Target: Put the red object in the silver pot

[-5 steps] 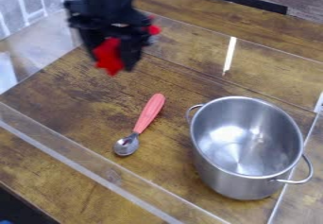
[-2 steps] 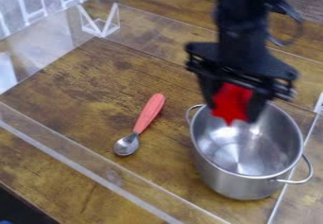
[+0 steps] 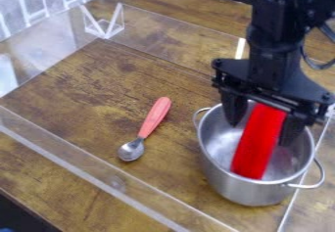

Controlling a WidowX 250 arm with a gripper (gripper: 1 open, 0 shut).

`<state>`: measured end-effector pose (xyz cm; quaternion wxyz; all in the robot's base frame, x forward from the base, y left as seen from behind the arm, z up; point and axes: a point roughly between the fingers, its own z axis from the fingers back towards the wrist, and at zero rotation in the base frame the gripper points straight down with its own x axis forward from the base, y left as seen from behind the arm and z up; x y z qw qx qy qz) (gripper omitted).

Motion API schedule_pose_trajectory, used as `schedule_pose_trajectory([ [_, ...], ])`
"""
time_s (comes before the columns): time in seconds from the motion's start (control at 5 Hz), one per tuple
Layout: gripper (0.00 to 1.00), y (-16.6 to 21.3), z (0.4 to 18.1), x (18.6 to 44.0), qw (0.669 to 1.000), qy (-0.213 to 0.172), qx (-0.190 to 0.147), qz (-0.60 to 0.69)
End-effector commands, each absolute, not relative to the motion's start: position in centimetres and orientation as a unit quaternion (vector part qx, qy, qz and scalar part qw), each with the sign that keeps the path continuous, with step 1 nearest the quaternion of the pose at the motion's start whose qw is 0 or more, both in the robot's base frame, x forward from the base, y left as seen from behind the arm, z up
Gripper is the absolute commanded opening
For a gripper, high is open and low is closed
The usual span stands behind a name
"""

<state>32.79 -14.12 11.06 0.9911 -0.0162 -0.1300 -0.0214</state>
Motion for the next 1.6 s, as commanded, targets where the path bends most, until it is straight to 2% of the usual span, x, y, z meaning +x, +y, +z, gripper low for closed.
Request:
schedule_pose_trajectory([
  [0.0,1.00,-14.8,11.7,33.6,0.987,-0.157,-0.028,-0.025],
  [0.6,1.00,-14.3,7.3,34.1,0.989,-0.144,-0.031,-0.025],
  [0.8,0.00,-14.1,6.7,34.3,0.989,-0.142,-0.031,-0.025],
  [1.4,0.00,-14.2,9.7,35.4,0.987,-0.155,-0.018,-0.025],
])
